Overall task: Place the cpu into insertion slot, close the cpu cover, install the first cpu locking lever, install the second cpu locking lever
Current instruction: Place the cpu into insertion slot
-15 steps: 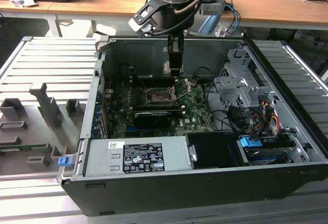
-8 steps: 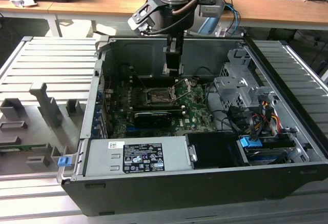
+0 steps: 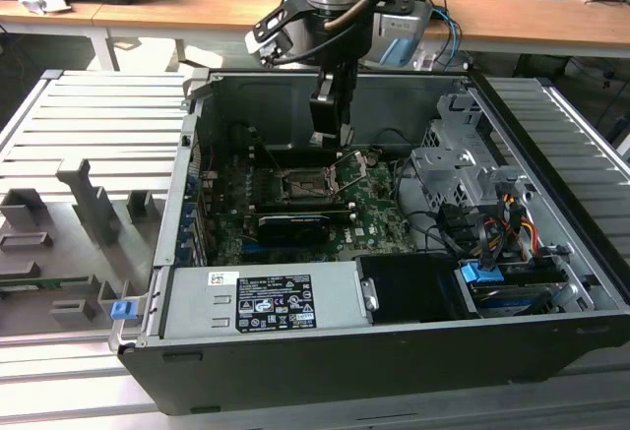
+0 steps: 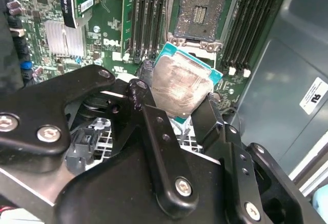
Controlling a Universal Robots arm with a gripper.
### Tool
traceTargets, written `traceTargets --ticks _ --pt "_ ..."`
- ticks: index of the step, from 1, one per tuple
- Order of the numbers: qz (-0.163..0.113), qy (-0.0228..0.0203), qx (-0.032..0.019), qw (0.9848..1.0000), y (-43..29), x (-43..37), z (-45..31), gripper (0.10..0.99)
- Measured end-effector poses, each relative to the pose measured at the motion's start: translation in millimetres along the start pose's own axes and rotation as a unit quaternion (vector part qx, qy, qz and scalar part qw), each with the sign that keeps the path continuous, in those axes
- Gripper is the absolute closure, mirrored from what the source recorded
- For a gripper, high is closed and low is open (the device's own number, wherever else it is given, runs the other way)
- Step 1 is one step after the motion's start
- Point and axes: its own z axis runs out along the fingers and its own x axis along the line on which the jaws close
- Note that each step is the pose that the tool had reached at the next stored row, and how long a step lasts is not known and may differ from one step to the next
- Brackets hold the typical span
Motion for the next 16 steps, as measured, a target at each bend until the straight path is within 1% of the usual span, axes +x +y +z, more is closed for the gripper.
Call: traceTargets --ticks 1,3,7,13,16 --pt "0.005 -0.0005 -0.0002 1.0000 0.0 0.0 0.1 0.545" --pt "0.026 -0.0025 -0.0009 0.9997 -0.2 0.1 0.7 0.545" --pt "0.044 -0.0043 -0.0016 0.9990 -0.3 0.2 1.3 0.545" --pt "0.071 -0.0070 -0.0025 0.9974 -0.5 0.4 2.1 0.545" --pt "0.099 -0.0096 -0.0036 0.9951 -0.8 0.7 2.9 0.545"
